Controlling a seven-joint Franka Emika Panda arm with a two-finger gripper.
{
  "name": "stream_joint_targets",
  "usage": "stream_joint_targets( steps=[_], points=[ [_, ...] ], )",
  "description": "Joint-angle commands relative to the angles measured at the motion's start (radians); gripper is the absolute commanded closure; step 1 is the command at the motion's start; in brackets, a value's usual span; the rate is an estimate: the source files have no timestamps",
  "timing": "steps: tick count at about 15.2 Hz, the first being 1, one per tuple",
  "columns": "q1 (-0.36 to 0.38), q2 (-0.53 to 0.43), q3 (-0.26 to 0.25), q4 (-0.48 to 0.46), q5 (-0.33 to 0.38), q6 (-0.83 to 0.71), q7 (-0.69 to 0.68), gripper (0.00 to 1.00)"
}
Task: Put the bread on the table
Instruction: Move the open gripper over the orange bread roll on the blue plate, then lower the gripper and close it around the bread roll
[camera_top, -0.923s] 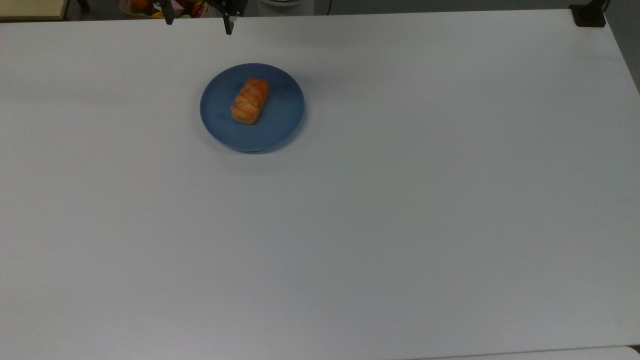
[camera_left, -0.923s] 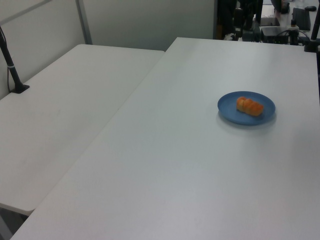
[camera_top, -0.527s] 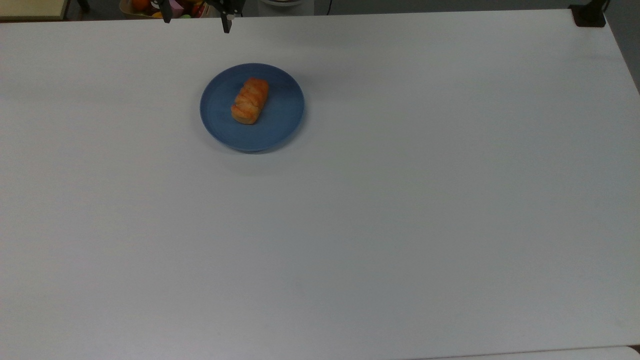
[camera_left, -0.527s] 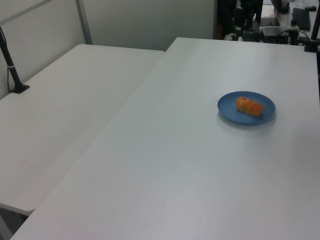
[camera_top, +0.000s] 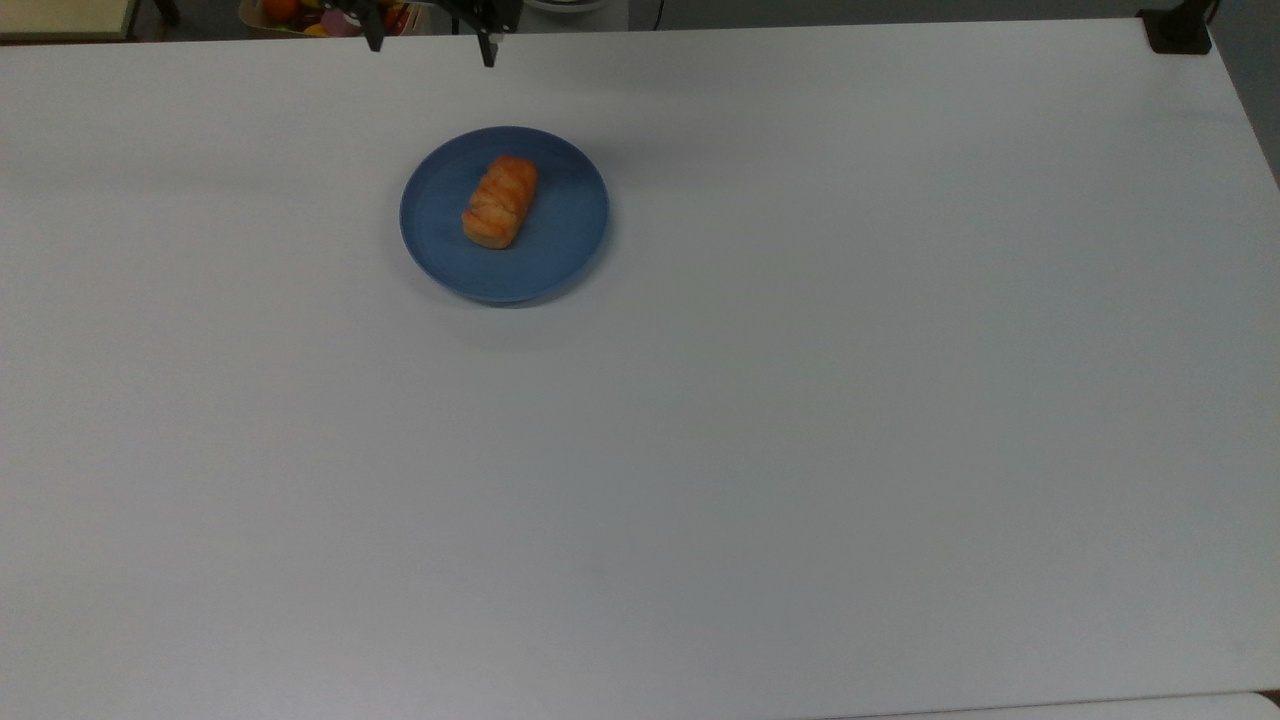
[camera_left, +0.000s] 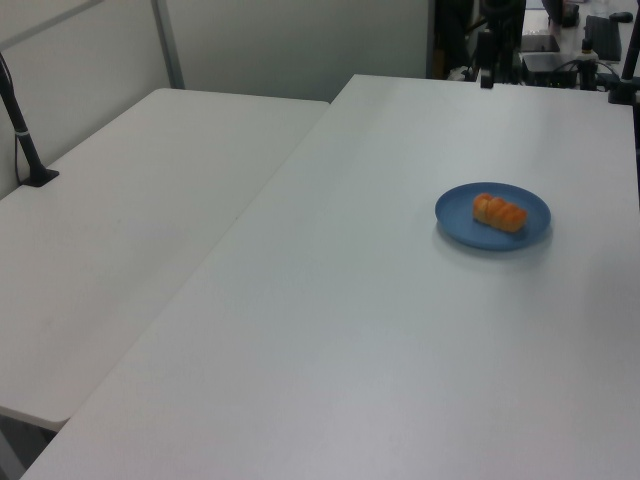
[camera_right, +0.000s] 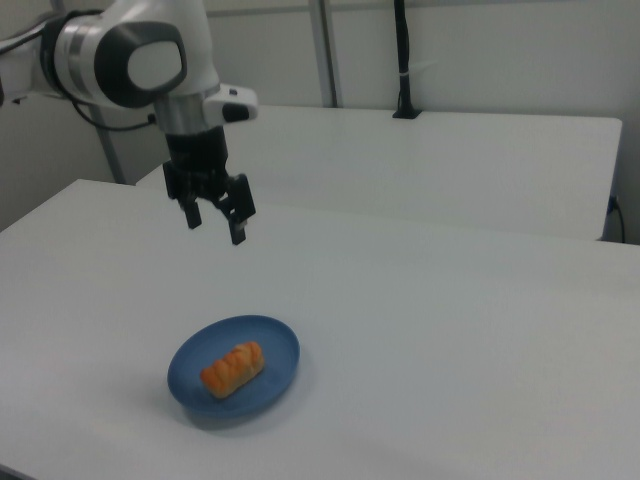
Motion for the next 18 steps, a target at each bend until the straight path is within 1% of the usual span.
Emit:
stream_joint_targets(
  steps=[1,3,4,5,7,9,13,16,18],
  points=[
    [0.004,-0.043,0.042,-0.162,0.018,0.034,-0.019,0.0],
    [0.004,-0.043,0.059,-0.23,0.017,0.095,-0.008,0.0],
    [0.004,-0.043,0.08,-0.288,0.015,0.153,-0.006,0.0],
    [0.004,-0.043,0.085,-0.348,0.012,0.223,-0.006,0.0],
    [0.006,-0.038,0.091,-0.405,0.012,0.305,0.003,0.0],
    [0.006,-0.029,0.109,-0.427,0.009,0.344,0.032,0.0],
    [0.006,0.003,0.113,-0.424,0.006,0.359,0.044,0.0],
    [0.027,0.03,0.113,-0.427,-0.002,0.385,0.066,0.0],
    [0.02,0.046,0.113,-0.427,-0.014,0.408,0.067,0.03]
  ],
)
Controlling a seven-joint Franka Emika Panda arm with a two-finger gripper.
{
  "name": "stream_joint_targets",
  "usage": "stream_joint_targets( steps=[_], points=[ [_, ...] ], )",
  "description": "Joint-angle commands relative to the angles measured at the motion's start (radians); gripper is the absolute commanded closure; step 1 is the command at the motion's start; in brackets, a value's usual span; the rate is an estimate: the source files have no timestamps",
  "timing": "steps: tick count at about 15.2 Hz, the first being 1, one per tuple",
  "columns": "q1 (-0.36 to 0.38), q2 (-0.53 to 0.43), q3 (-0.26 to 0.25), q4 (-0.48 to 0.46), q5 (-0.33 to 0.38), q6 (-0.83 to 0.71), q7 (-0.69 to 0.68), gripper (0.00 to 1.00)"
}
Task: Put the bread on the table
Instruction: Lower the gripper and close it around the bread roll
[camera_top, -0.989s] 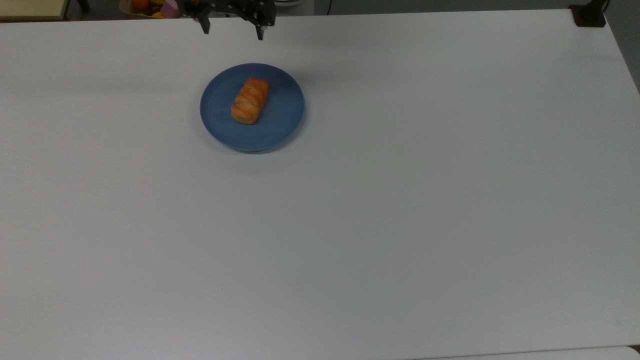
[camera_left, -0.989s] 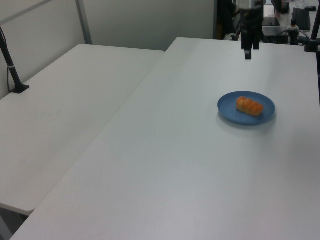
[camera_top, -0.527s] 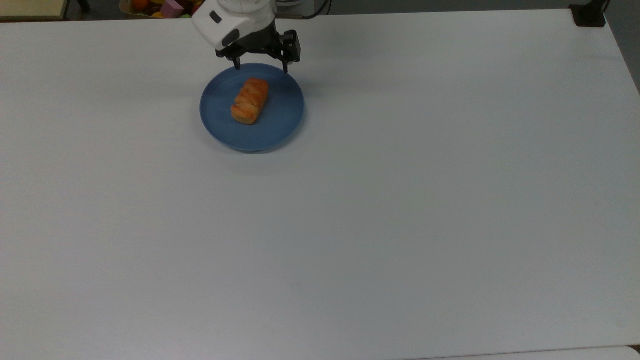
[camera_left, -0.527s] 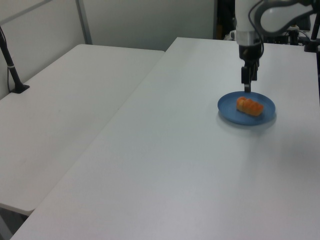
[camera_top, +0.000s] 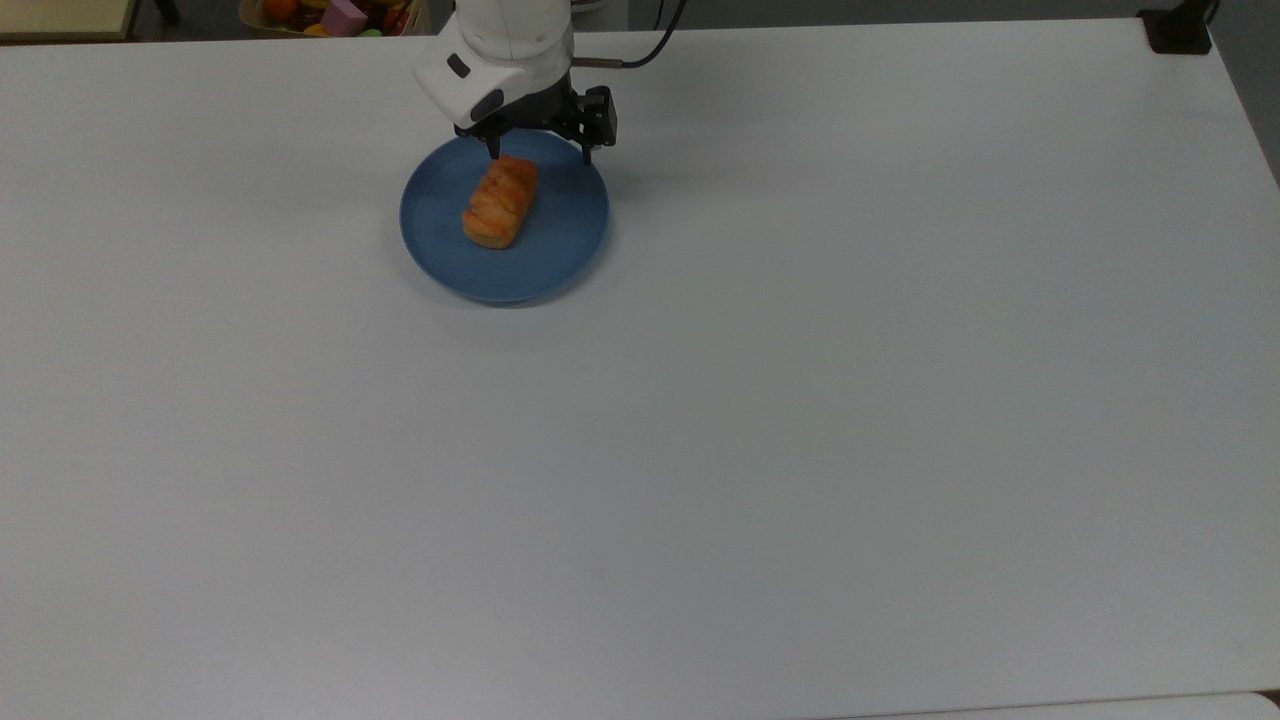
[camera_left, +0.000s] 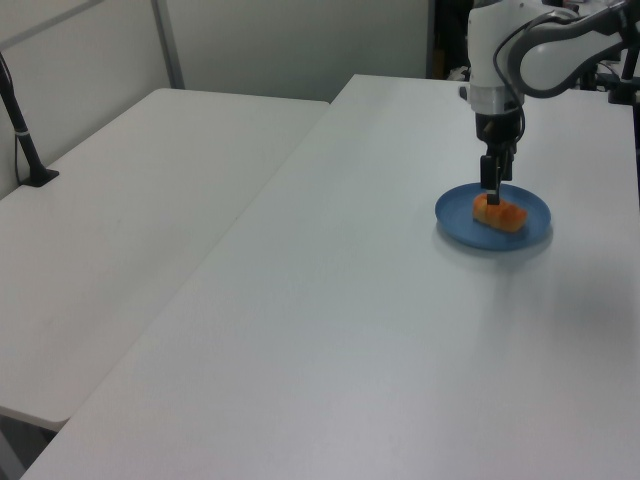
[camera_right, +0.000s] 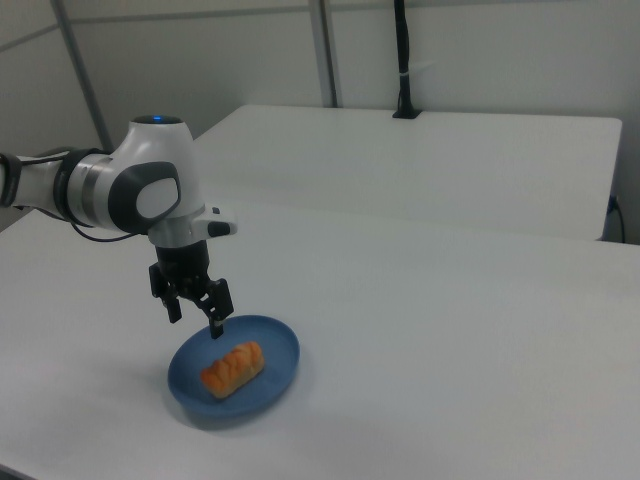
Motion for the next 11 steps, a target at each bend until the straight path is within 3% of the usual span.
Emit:
stream_joint_targets(
  steps=[1,3,9,11],
  points=[
    [-0.001,0.027,0.0,-0.02,-0.018,0.061,0.035,0.07],
    [-0.026,0.035,-0.001,-0.03,-0.02,0.082,0.061,0.09],
    [-0.045,0.081,-0.004,-0.091,-0.11,0.168,0.17,0.15],
    [-0.045,0.085,-0.006,-0.09,-0.114,0.177,0.17,0.38]
  ],
)
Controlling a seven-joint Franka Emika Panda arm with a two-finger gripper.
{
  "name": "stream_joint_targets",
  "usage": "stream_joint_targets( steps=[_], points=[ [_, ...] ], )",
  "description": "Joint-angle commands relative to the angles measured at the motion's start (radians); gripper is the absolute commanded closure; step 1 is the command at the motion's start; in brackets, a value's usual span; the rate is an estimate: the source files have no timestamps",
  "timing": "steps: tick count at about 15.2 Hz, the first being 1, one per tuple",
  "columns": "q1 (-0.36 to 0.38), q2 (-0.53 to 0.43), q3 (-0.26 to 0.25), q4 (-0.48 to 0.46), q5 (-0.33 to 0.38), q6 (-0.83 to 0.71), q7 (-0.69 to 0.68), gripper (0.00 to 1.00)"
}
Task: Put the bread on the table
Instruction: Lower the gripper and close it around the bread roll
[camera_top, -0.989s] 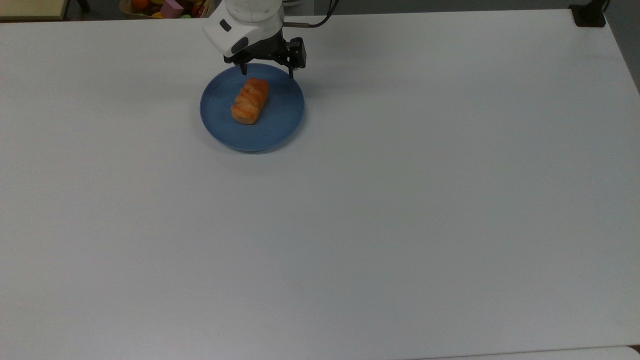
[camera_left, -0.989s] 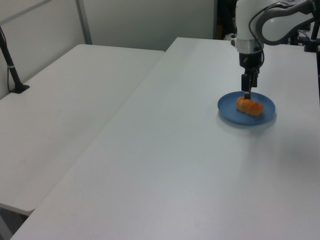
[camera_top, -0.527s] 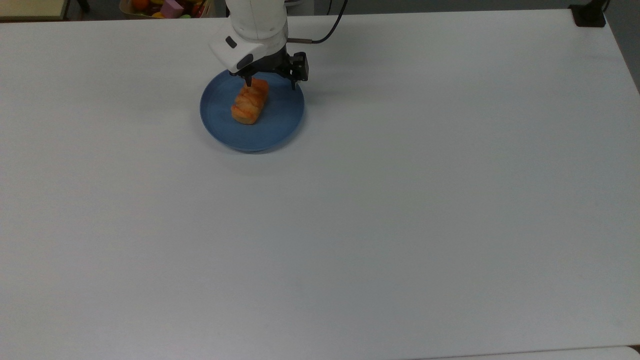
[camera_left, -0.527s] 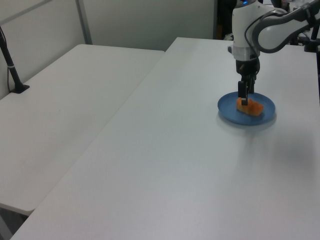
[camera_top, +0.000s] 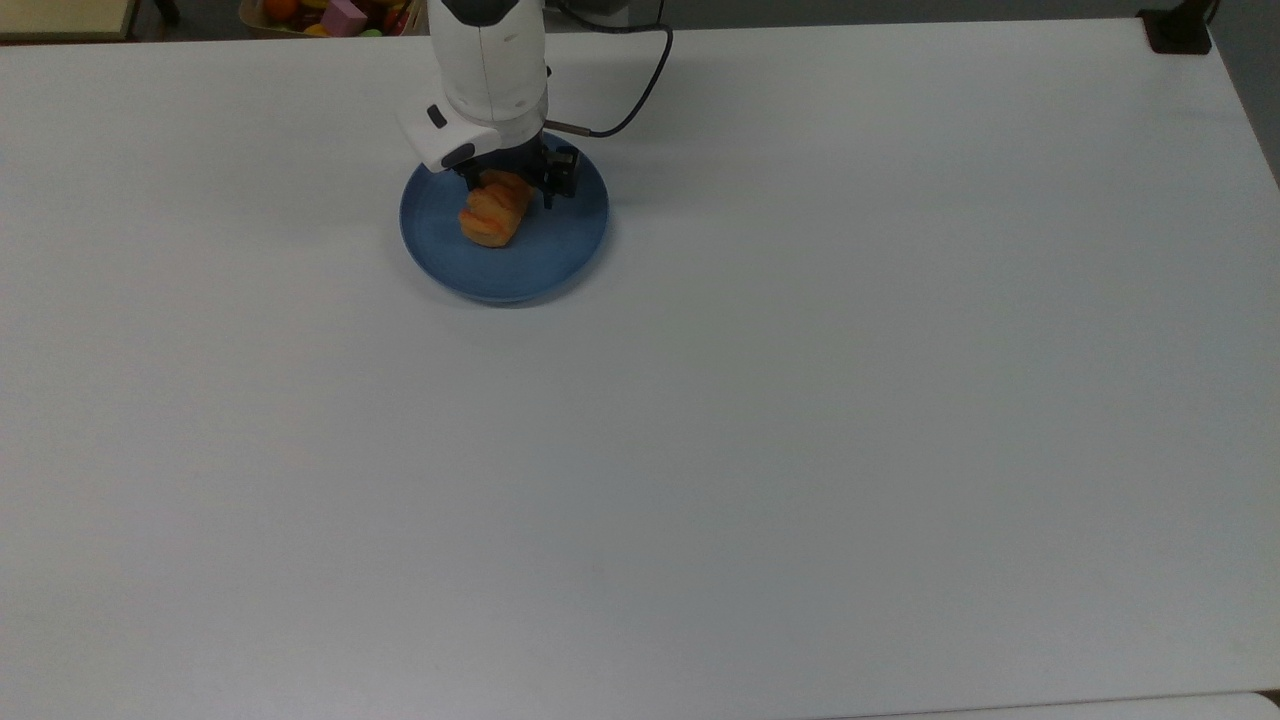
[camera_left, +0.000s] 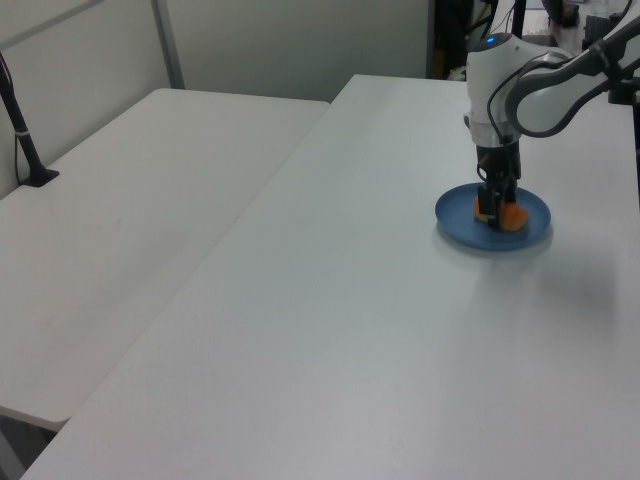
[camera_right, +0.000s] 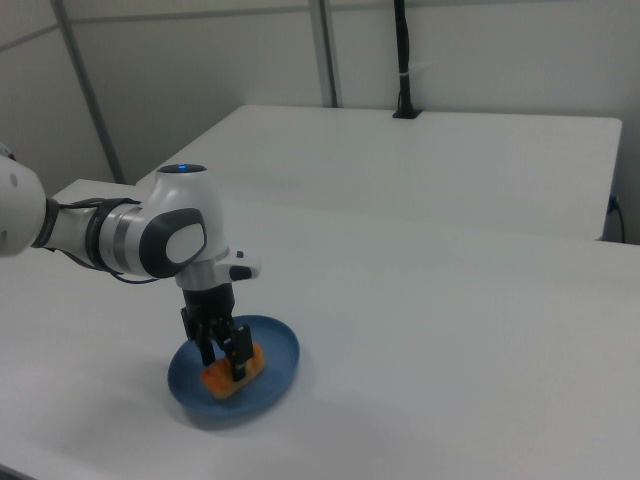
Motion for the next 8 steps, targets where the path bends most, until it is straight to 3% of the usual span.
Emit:
stream_joint_targets(
  steps=[1,6,8],
  points=[
    [-0.002,-0.006,-0.002,-0.014,-0.018,0.037,0.028,0.55],
    [-0.005,-0.039,-0.002,0.015,-0.027,0.014,0.016,0.92],
    [-0.015,-0.065,-0.002,0.056,-0.03,-0.065,0.002,0.96]
  ],
)
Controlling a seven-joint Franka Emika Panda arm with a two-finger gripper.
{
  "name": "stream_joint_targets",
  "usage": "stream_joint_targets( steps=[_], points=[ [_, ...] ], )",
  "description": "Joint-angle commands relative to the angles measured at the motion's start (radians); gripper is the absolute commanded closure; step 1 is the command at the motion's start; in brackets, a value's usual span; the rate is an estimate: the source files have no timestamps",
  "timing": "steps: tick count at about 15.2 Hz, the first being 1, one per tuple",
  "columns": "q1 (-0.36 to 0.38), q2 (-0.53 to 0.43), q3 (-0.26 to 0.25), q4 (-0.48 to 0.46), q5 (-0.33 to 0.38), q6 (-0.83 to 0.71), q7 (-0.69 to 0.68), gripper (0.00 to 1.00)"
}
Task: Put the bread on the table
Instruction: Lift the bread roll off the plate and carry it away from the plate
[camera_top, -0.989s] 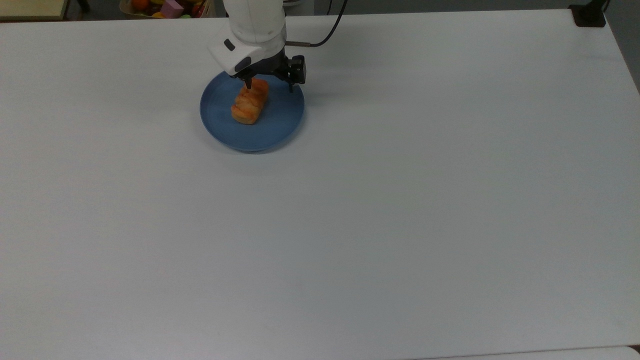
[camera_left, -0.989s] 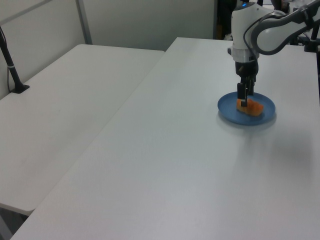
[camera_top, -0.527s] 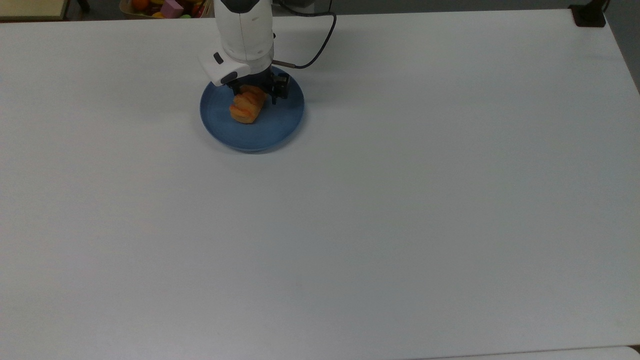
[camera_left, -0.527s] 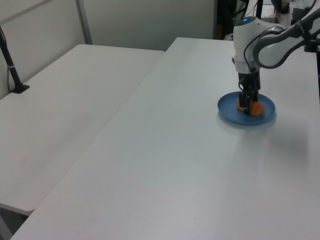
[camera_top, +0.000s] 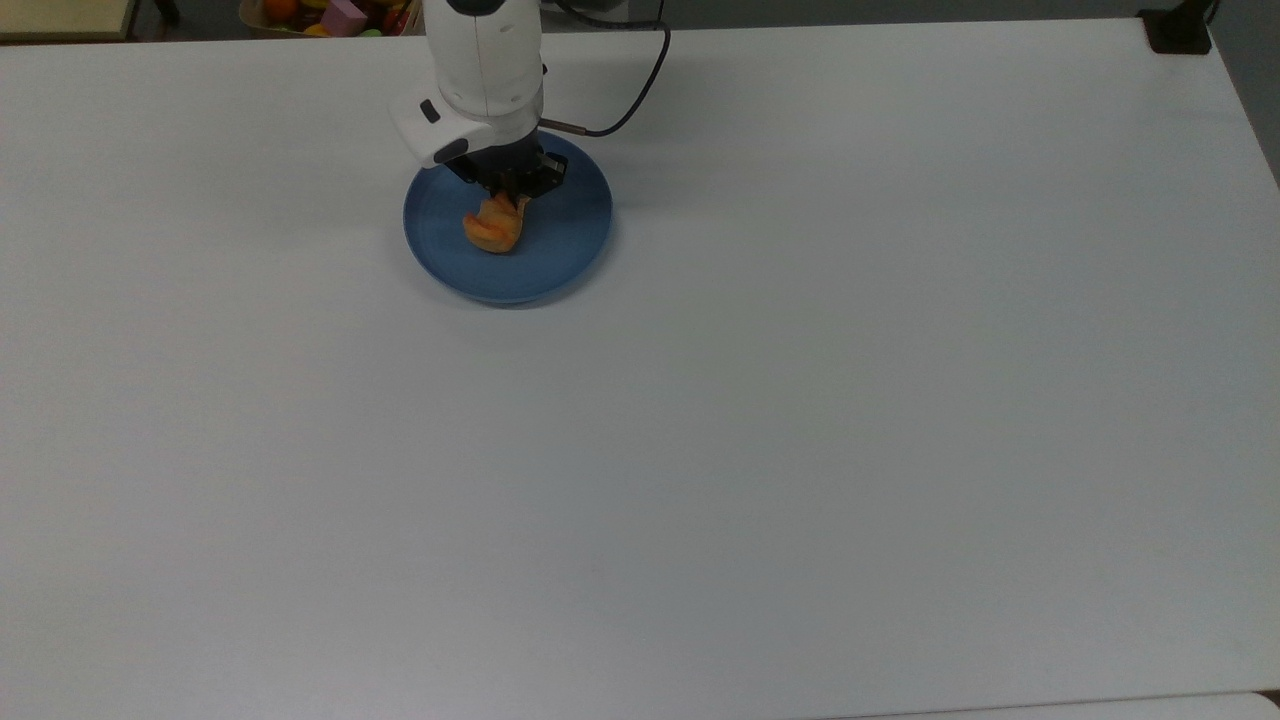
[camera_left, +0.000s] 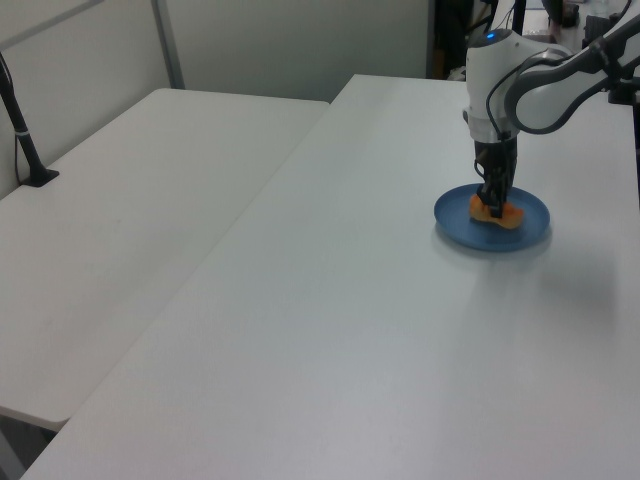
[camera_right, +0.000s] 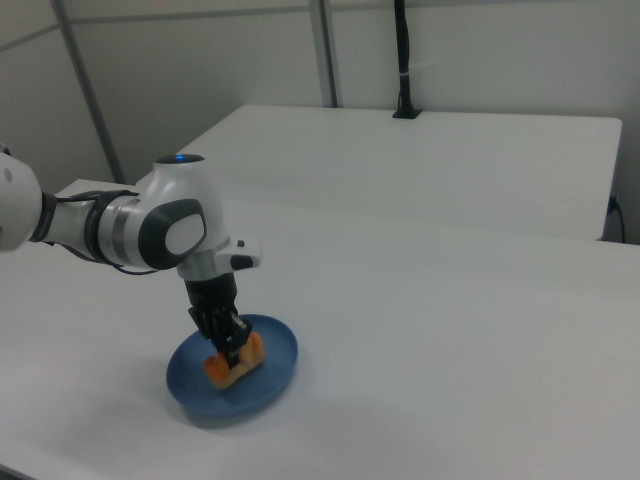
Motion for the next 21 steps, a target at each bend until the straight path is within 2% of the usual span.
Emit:
stream_joint_targets(
  steps=[1,6,8,11,14,17,21],
  points=[
    [-0.018,-0.056,0.0,0.083,-0.02,-0.141,-0.019,0.96],
    [-0.052,-0.05,-0.021,0.341,-0.018,-0.429,-0.16,0.95],
    [-0.055,-0.047,-0.095,0.432,-0.017,-0.496,-0.255,0.93],
    [-0.055,-0.047,-0.208,0.496,-0.006,-0.519,-0.407,0.93],
    [-0.053,-0.036,-0.329,0.505,-0.004,-0.498,-0.554,0.91],
    [-0.046,-0.007,-0.454,0.504,-0.003,-0.414,-0.692,0.91],
    [-0.044,0.063,-0.567,0.495,-0.001,-0.253,-0.811,0.88]
  ],
)
